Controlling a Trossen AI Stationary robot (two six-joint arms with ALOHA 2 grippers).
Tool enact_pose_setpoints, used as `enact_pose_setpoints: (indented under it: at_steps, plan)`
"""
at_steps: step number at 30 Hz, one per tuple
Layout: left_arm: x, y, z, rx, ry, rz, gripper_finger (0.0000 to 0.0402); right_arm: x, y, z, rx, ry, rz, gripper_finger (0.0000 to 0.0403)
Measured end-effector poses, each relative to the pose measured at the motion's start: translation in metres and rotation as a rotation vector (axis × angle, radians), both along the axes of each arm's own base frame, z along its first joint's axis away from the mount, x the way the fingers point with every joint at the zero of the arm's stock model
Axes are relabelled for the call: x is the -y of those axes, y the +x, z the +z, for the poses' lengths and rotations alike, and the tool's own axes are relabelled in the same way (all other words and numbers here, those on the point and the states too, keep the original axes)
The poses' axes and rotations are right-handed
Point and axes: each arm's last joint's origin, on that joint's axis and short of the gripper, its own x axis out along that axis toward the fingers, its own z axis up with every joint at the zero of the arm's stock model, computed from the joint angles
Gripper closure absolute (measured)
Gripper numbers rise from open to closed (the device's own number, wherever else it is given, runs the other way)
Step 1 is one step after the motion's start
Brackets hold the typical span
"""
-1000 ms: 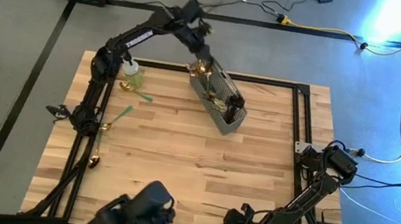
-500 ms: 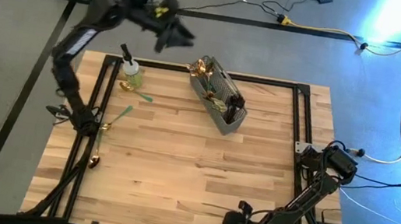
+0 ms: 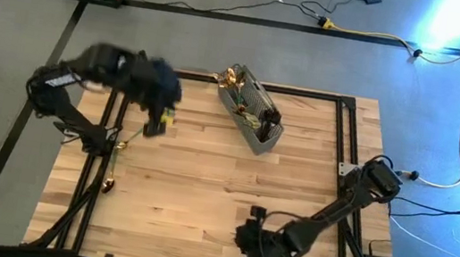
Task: Sort silverware
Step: Put the green spoon on the gray silverware organizer
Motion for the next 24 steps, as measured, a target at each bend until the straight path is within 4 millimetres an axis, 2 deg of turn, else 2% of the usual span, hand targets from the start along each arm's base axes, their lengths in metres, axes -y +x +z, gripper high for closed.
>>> enact_pose_setpoints:
  at_steps: [3, 7, 13, 18, 24]
  plan:
    - [0.02, -0.002, -0.032, -0.08, 0.021, 0.017, 0.024, 0.011, 0.008, 0.0, -0.025, -0.041, 0.061, 0.0272]
    - [0.045, -0.01, -0.084, -0.144, 0.054, 0.08, 0.024, 0.023, 0.017, 0.0, -0.039, -0.105, 0.121, 0.0272]
    - [0.07, -0.032, -0.166, -0.239, 0.069, 0.173, 0.024, 0.039, 0.032, 0.001, -0.043, -0.157, 0.249, 0.0272]
    - [0.072, -0.055, -0.216, -0.384, 0.077, 0.382, 0.024, 0.049, 0.044, 0.004, -0.011, -0.147, 0.347, 0.0272]
    - [0.061, -0.071, -0.248, -0.523, 0.071, 0.475, 0.024, 0.056, 0.05, 0.005, -0.005, -0.132, 0.375, 0.0272]
